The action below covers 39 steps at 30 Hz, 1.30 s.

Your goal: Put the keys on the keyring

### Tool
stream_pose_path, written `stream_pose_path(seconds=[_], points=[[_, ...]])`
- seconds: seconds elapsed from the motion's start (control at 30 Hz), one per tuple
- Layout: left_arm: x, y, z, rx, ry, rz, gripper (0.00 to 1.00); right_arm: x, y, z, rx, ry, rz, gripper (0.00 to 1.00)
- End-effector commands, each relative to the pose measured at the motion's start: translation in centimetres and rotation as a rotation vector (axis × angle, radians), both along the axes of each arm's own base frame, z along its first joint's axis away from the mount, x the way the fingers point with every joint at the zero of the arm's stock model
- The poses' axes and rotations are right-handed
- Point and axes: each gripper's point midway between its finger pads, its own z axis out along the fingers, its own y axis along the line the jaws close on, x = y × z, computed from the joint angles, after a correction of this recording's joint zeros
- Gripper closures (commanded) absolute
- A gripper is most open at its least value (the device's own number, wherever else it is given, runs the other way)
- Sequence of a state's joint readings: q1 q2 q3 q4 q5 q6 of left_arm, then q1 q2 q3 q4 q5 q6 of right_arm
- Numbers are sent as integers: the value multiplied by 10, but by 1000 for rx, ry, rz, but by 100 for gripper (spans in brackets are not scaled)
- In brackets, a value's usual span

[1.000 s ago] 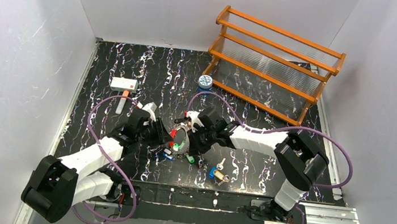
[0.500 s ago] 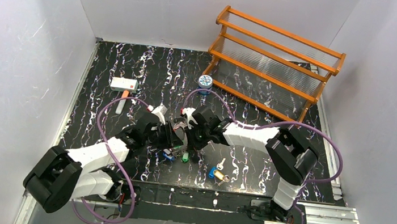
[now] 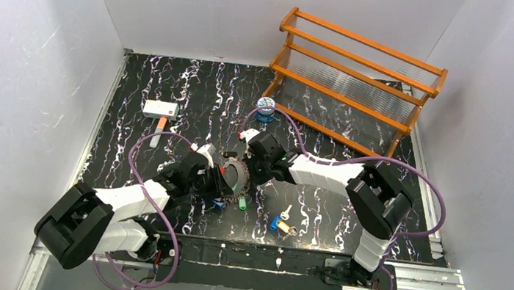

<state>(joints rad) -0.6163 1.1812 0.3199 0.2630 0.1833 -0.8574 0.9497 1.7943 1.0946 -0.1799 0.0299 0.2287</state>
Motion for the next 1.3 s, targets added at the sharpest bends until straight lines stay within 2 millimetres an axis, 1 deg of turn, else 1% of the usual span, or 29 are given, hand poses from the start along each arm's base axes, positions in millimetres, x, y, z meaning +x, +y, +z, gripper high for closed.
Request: stream_pose_path(seconds=[0.0,0.1,0.2,0.3,0.43,0.5,0.57,0.67,0.8,0.87,0.93,1.03,1.07,1.17,1.23,1.27], points=[[-9,15,-21,78,44,21,86,20,4,22,36,-60,-29,99],[-10,17,-21,85,44,22,86,15,4,25,74,-38,-12,99],[-10,21,-21,110,38,28,86,2,7,29,130,5,30,92],[-7,26,-19,151,29,33,87,-12,9,32,183,41,79,83],[-3,27,-13,167,8,29,87,-34,15,35,257,90,182,68],[-1,26,-9,164,1,23,87,-40,17,32,259,99,203,62],[1,23,-5,155,-6,18,87,-43,17,26,237,97,213,58],[4,21,2,139,-26,18,87,-44,20,18,192,80,210,51],[6,19,12,119,-58,17,86,-43,24,14,158,53,193,43],[7,18,16,109,-71,20,86,-40,25,11,143,40,178,42],[8,18,20,103,-85,22,86,-38,26,7,123,33,167,45],[9,17,23,94,-93,22,86,-36,30,7,116,28,170,45],[8,17,23,92,-91,20,86,-36,32,7,116,26,173,44],[8,17,20,94,-85,21,86,-36,36,7,110,12,179,38],[7,17,19,94,-80,23,86,-34,37,5,93,0,171,38],[7,17,19,93,-79,23,86,-33,36,3,83,-1,169,39]])
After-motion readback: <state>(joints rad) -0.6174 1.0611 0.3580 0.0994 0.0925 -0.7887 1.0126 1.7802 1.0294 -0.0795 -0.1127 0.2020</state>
